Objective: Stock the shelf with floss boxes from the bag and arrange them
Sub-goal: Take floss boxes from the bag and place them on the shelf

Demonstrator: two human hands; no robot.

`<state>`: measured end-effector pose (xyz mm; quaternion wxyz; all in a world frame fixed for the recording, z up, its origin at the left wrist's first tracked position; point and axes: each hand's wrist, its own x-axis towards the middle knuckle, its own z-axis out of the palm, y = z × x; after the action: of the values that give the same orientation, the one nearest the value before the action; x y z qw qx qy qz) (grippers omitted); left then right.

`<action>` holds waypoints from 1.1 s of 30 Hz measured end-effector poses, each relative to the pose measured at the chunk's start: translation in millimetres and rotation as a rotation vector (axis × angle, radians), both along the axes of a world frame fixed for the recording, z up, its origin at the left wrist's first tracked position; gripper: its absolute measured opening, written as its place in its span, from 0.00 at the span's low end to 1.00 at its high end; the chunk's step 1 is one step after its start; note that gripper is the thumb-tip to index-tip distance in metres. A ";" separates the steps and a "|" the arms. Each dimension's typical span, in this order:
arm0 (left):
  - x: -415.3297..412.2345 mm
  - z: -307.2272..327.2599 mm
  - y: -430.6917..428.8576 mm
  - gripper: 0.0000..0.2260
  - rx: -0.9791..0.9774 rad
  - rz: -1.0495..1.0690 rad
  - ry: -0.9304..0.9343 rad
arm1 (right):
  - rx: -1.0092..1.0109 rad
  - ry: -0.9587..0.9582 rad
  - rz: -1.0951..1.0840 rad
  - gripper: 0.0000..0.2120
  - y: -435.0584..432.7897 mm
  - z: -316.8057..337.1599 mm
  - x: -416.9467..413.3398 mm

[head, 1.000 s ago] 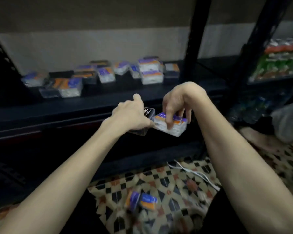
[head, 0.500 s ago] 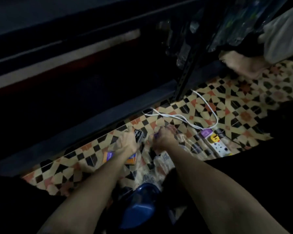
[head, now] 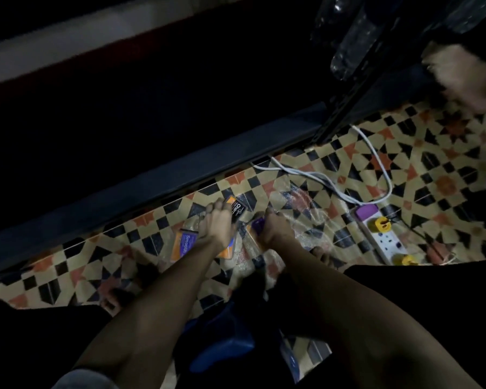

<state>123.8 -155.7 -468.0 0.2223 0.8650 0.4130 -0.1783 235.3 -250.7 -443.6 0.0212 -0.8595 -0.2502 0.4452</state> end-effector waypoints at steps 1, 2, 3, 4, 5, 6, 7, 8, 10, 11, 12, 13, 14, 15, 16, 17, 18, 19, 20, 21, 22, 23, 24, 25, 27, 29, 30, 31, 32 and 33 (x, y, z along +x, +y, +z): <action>0.1 7.4 2.8 0.21 -0.001 -0.006 -0.021 | -0.005 -0.015 0.015 0.21 2.9 6.2 5.3; 1.3 17.2 5.9 0.18 0.004 -0.016 -0.036 | -0.014 0.001 0.031 0.19 8.6 18.7 11.5; 4.2 30.5 9.9 0.15 0.021 -0.029 -0.051 | -0.024 0.037 0.062 0.18 15.5 32.0 19.5; 7.3 46.8 14.2 0.13 0.048 -0.047 -0.066 | -0.032 0.067 0.100 0.20 23.7 51.0 27.5; 10.5 65.0 19.5 0.11 0.086 -0.064 -0.075 | -0.033 0.085 0.161 0.23 32.1 71.2 36.6; 13.1 85.2 23.5 0.11 0.122 -0.077 -0.081 | -0.044 0.085 0.232 0.25 41.5 95.0 44.6; 16.7 110.4 28.1 0.10 0.158 -0.094 -0.099 | -0.050 0.068 0.304 0.25 51.3 123.7 52.0; 19.3 132.2 30.3 0.10 0.187 -0.104 -0.136 | -0.059 0.055 0.362 0.25 59.0 152.4 56.6; 19.8 194.3 32.4 0.11 0.279 -0.096 -0.282 | -0.045 0.029 0.442 0.24 71.4 229.0 61.1; 19.7 227.4 32.1 0.12 0.332 -0.091 -0.364 | -0.004 0.029 0.448 0.22 76.1 268.8 61.8; 19.0 258.5 32.5 0.13 0.392 -0.086 -0.445 | 0.068 0.010 0.436 0.19 78.1 308.0 61.6; 16.7 291.3 33.7 0.13 0.452 -0.075 -0.525 | 0.157 -0.024 0.425 0.16 78.0 346.9 61.5; 13.4 322.7 35.7 0.13 0.509 -0.050 -0.609 | 0.253 -0.061 0.408 0.13 77.6 381.8 60.2; 9.1 351.5 38.4 0.14 0.555 -0.014 -0.699 | 0.359 -0.087 0.378 0.09 75.1 413.0 58.7; 3.2 382.0 43.4 0.14 0.617 0.032 -0.809 | 0.485 -0.118 0.344 0.05 76.7 441.3 57.7; -2.7 409.7 48.8 0.14 0.678 0.084 -0.924 | 0.630 -0.165 0.302 0.02 79.3 464.1 56.1; -7.4 432.1 55.6 0.13 0.748 0.133 -1.019 | 0.778 -0.258 0.255 0.02 85.4 479.2 54.2; -11.8 452.0 63.7 0.12 0.819 0.169 -1.071 | 0.911 -0.376 0.218 0.05 96.1 489.5 51.4; -14.4 467.1 73.4 0.10 0.875 0.191 -1.075 | 1.008 -0.497 0.201 0.11 108.8 495.5 48.1; -15.1 476.3 84.9 0.09 0.905 0.207 -1.034 | 1.066 -0.594 0.211 0.16 121.4 496.4 44.5; -15.3 484.9 101.5 0.09 0.919 0.231 -0.960 | 1.087 -0.647 0.239 0.19 135.9 499.2 38.2; -13.4 486.7 116.6 0.10 0.900 0.262 -0.863 | 1.067 -0.666 0.267 0.19 147.1 493.9 33.7; -13.1 489.4 136.0 0.12 0.895 0.294 -0.764 | 1.030 -0.692 0.300 0.19 159.9 492.1 29.0; -13.9 489.3 155.2 0.14 0.897 0.311 -0.659 | 0.977 -0.731 0.347 0.21 172.5 486.7 25.9; -18.7 484.8 193.1 0.21 0.876 0.362 -0.426 | 0.885 -0.775 0.480 0.31 196.7 476.5 23.2; -28.5 475.2 228.6 0.29 0.773 0.480 -0.273 | 0.786 -0.746 0.572 0.39 222.0 470.8 30.1; -36.5 469.7 242.0 0.31 0.722 0.520 -0.226 | 0.725 -0.733 0.612 0.40 236.2 467.7 33.4; -40.9 464.8 247.4 0.33 0.692 0.514 -0.184 | 0.669 -0.735 0.659 0.39 244.9 466.2 39.8; -45.3 459.2 251.4 0.34 0.678 0.479 -0.143 | 0.623 -0.740 0.715 0.38 251.1 467.2 42.8; -51.5 456.1 250.4 0.34 0.671 0.449 -0.120 | 0.590 -0.747 0.761 0.37 258.5 467.2 42.8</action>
<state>72.3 94.7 -11.9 -0.0151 0.7867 0.6131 0.0702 278.2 7.8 23.6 0.0087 -0.7657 -0.6431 0.0016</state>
